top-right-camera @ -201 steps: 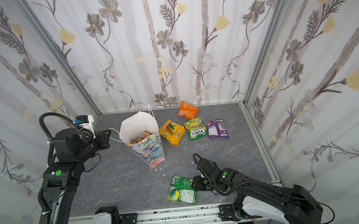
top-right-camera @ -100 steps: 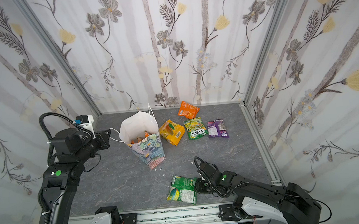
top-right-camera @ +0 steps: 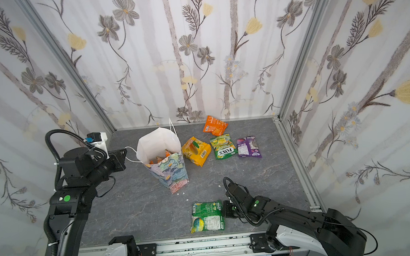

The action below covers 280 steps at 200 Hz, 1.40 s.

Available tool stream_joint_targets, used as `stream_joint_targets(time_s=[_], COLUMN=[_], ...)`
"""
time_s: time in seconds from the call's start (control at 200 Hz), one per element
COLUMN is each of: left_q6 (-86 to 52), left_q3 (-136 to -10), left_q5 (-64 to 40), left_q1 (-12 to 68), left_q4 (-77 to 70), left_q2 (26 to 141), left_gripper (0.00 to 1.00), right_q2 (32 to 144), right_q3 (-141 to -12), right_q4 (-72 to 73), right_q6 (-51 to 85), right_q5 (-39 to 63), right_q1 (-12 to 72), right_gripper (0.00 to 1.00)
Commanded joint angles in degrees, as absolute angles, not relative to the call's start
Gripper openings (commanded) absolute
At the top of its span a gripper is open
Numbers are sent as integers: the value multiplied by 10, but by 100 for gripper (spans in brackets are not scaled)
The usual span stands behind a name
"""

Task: Place the snacks into the paper bag
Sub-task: Pick up the snack from the bottom-center of the table.

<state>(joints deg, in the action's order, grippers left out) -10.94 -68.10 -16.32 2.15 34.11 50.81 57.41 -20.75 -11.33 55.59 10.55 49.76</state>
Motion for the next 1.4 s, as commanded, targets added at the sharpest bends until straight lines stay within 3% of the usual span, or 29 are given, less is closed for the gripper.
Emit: stream_joint_targets(time_s=[0.0,0.31,0.949,1.394], left_q6=[-110,-110,-108,-103], left_q3=[-680,-681,-687,-686], left_q5=[-163,-160,-159,-157], left_q1=[21,21,21,21], left_q4=[327,326,327,328], left_q2=[505,504,502,503], left_gripper=[0,0,0,0], right_q2=[560,538,563,639], right_q3=[-225,-281,-427,-631], right_q4=[-81,-82,-66,-157], right_q6=[564,516,418,321], right_q5=[94,127,229,290], right_q1=[488,442,440,440], right_gripper=[0,0,0,0])
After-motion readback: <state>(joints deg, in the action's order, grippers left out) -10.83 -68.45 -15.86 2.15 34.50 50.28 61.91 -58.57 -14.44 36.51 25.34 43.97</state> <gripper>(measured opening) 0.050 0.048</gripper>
